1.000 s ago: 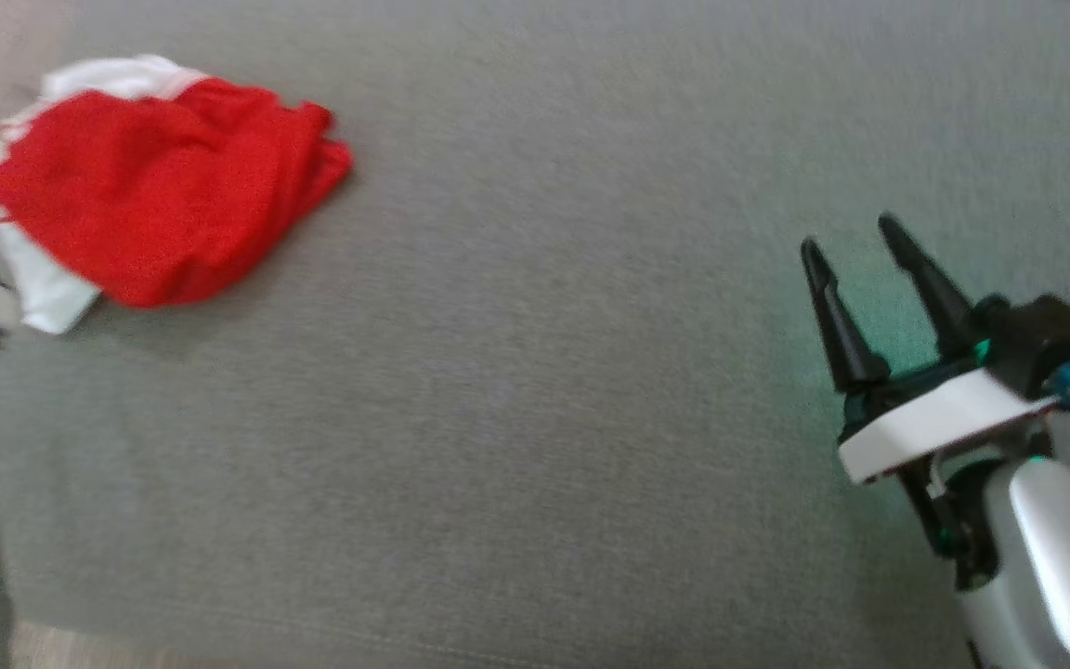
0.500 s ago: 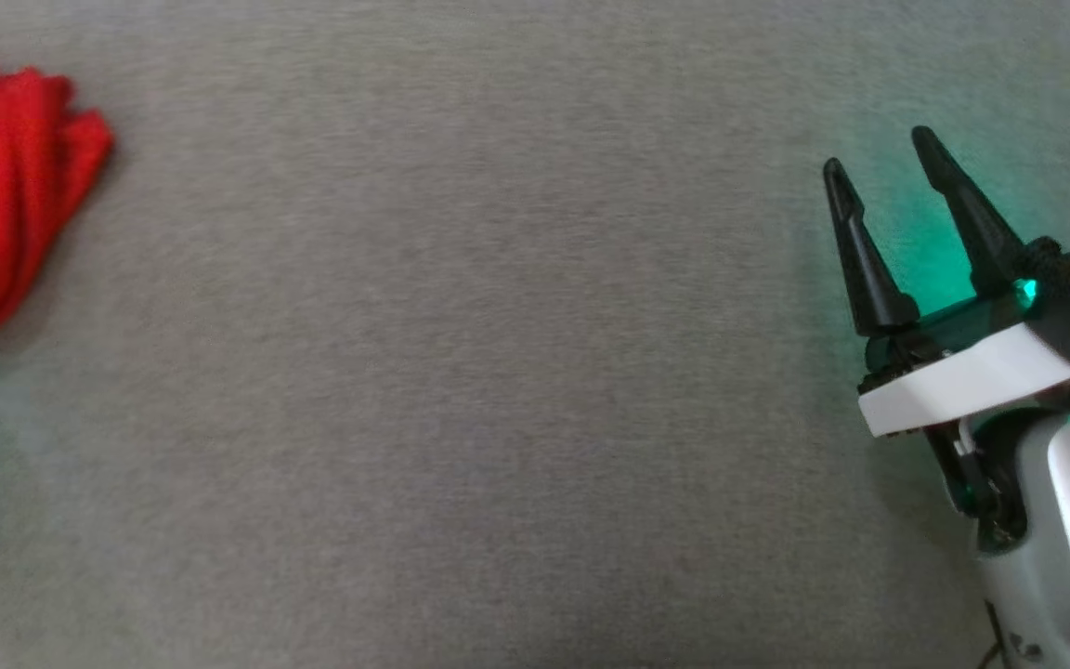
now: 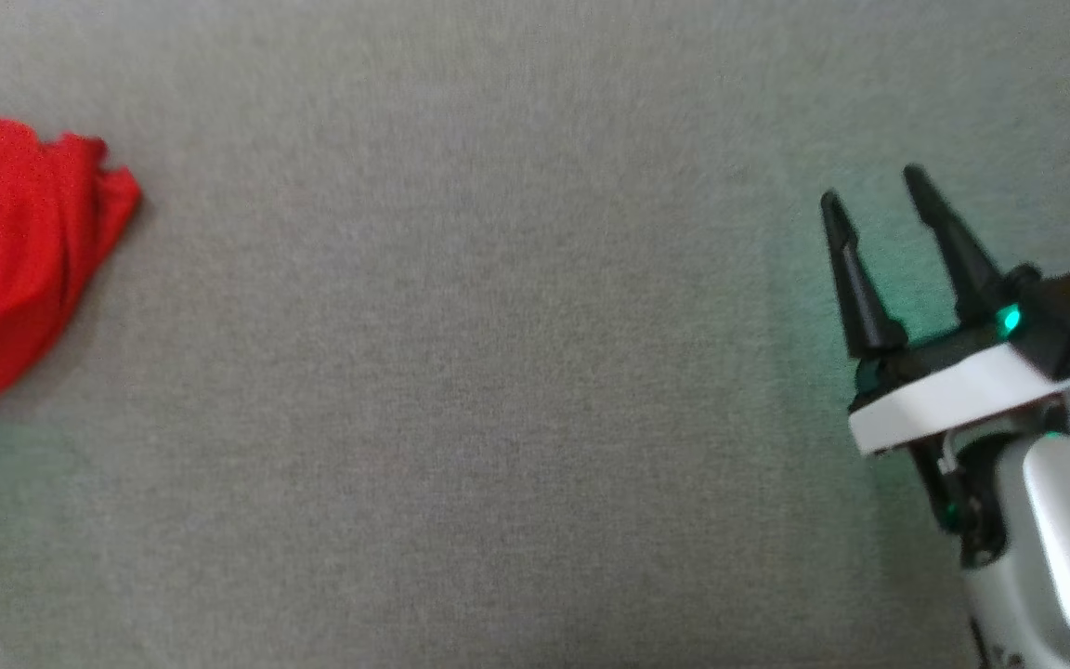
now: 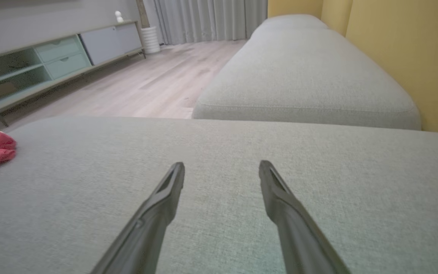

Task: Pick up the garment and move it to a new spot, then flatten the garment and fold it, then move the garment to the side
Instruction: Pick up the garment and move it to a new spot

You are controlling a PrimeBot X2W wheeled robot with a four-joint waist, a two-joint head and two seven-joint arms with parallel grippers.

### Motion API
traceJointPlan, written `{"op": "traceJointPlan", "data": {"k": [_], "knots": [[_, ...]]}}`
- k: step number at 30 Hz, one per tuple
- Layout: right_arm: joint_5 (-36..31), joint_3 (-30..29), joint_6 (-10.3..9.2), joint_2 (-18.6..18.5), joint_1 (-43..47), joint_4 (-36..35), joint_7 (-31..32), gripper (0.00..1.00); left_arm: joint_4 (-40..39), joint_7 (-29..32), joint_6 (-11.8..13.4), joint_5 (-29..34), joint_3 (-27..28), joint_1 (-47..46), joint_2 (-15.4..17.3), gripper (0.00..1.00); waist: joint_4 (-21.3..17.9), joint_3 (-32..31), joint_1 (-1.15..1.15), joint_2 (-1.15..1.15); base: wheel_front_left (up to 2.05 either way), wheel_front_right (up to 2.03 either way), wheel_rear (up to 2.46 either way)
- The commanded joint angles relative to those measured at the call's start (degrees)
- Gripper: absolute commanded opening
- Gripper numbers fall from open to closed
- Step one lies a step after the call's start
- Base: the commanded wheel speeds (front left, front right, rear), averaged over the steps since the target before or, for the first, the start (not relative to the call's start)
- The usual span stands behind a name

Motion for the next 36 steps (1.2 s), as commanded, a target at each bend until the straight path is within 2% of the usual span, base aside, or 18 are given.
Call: {"op": "traceJointPlan", "data": {"k": [1,6,11,17,21,29,36], "knots": [[0.3,1.1,-0.04,0.4,1.1,-1.7,-0.5,1.00,-3.0,-0.6,-0.2,0.6,1.7,-1.6,4.4,0.00,-0.4,-4.0,0.00,0.00,0.00,0.00,0.00],[1.7,1.7,-0.04,1.6,3.1,1.2,-1.8,1.00,-11.6,-1.5,-3.1,1.4,-0.6,-4.1,5.7,0.00,-2.3,-10.6,0.00,0.00,0.00,0.00,0.00],[2.7,2.3,-0.04,2.9,3.7,3.3,-2.7,1.00,-21.2,-0.3,-6.4,-0.1,-4.1,-8.2,3.9,0.00,-5.0,-15.1,0.00,0.00,0.00,0.00,0.00],[3.7,3.8,-0.04,3.9,3.5,5.0,-3.3,1.00,-32.4,2.3,-7.7,-3.1,-11.3,-10.0,-4.6,0.00,-8.9,-18.1,0.00,0.00,0.00,0.00,0.00],[4.0,4.7,-0.04,4.0,3.1,5.3,-3.3,1.00,-36.3,3.2,-8.2,-5.0,-16.3,-9.1,-10.4,0.00,-11.9,-18.3,0.00,0.00,0.00,0.00,0.00],[4.9,7.2,-0.04,4.8,1.4,5.9,-4.4,1.00,-34.7,0.9,-8.5,-5.6,-22.9,-5.0,-17.6,0.00,-17.3,-15.1,0.00,0.00,0.00,0.00,0.00],[5.4,8.5,-0.04,5.5,-0.5,7.5,-6.1,1.00,-26.1,-8.8,-9.7,-3.5,-26.5,-0.6,-20.3,0.00,-19.0,-12.5,0.00,0.00,0.00,0.00,0.00]]}}
